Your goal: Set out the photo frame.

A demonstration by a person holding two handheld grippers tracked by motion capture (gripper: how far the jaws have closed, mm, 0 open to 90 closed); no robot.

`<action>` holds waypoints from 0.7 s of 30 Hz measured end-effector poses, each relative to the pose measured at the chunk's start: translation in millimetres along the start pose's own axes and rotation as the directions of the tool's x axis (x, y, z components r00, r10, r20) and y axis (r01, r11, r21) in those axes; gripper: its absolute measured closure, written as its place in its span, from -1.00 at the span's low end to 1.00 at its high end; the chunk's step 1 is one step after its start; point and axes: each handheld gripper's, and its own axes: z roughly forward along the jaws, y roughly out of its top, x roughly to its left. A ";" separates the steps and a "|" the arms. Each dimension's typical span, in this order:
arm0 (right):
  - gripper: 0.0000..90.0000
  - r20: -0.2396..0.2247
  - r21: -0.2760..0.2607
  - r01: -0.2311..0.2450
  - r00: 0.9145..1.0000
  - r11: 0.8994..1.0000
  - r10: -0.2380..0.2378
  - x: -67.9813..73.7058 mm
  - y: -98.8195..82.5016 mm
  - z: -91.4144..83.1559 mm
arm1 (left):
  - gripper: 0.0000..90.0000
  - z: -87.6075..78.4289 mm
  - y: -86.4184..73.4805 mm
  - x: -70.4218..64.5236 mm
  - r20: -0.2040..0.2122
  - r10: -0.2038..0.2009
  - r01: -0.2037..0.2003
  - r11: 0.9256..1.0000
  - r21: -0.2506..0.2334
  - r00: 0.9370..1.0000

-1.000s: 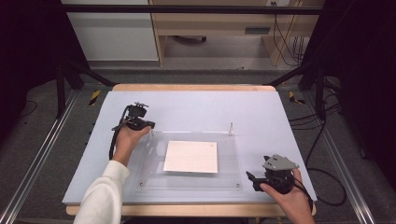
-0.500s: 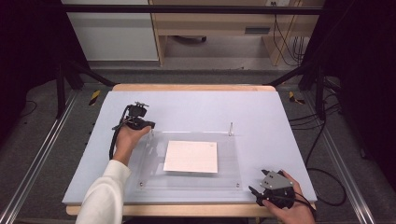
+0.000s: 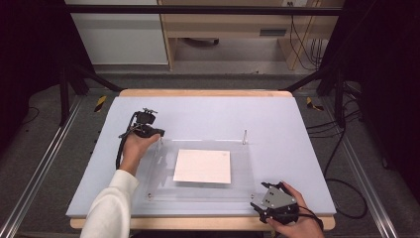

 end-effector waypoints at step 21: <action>-0.08 0.042 -0.050 0.112 0.993 0.992 -0.110 12.7 10.3 11.1 | 0.88 1.0 0.0 1.5 0.012 0.020 -0.020 1.000 0.006 1.000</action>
